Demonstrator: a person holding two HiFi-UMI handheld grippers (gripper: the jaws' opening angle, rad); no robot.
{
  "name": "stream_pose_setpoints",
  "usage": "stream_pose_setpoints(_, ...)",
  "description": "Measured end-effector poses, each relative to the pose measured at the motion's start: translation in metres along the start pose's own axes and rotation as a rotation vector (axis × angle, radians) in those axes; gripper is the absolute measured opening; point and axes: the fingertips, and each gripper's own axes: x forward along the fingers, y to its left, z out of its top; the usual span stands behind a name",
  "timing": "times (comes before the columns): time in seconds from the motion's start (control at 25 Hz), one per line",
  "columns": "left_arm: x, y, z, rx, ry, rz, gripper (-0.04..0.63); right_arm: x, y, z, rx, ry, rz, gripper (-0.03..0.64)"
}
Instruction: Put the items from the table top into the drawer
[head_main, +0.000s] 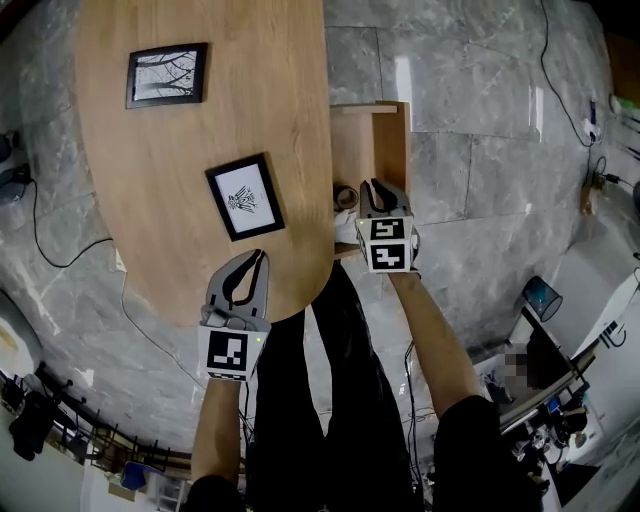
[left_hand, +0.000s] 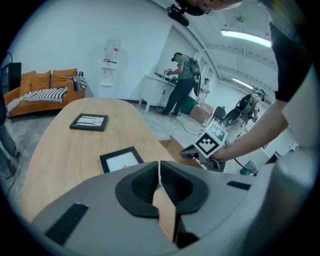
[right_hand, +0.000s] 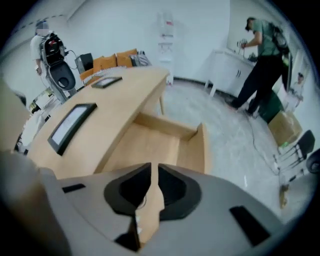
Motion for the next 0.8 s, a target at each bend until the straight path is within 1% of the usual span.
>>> stream_pose_setpoints(0.08, -0.002, 0.002, 0.004, -0.004, -0.013, 0.007, 0.023, -0.027, 0.006, 0.038, -0.077, -0.143, -0.017, 0.020)
stream_pose_setpoints(0.16, -0.005, 0.007, 0.005, -0.008, -0.022, 0.015, 0.023, -0.047, 0.024, 0.068, -0.135, -0.241, 0.019, 0.009)
stream_pose_setpoints(0.2, -0.006, 0.010, 0.006, -0.011, -0.027, 0.019, 0.023, -0.053, 0.036, 0.080, -0.145, -0.269, 0.049, 0.009)
stream_pose_setpoints(0.28, -0.010, 0.017, 0.006, -0.019, -0.036, 0.031, 0.023, -0.062, 0.060, 0.096, -0.120, -0.291, 0.121, 0.009)
stream_pose_setpoints(0.36, -0.015, 0.023, 0.005, -0.029, -0.041, 0.043, 0.023, -0.067, 0.082, 0.104, -0.059, -0.284, 0.184, 0.009)
stream_pose_setpoints(0.44, -0.019, 0.029, 0.003, -0.040, -0.045, 0.054, 0.023, -0.066, 0.101, 0.105, -0.005, -0.256, 0.223, 0.009)
stream_pose_setpoints(0.52, -0.024, 0.034, 0.001, -0.051, -0.049, 0.063, 0.023, -0.060, 0.118, 0.102, 0.025, -0.215, 0.244, 0.009)
stream_pose_setpoints(0.68, -0.033, 0.044, -0.002, -0.063, -0.055, 0.073, 0.023, -0.047, 0.143, 0.091, 0.038, -0.155, 0.253, 0.014)
stream_pose_setpoints(0.76, -0.038, 0.051, -0.005, -0.070, -0.057, 0.079, 0.023, -0.040, 0.152, 0.085, 0.049, -0.126, 0.257, 0.059)
stream_pose_setpoints(0.8, -0.040, 0.054, -0.007, -0.075, -0.057, 0.083, 0.023, -0.037, 0.156, 0.083, 0.057, -0.111, 0.263, 0.099)
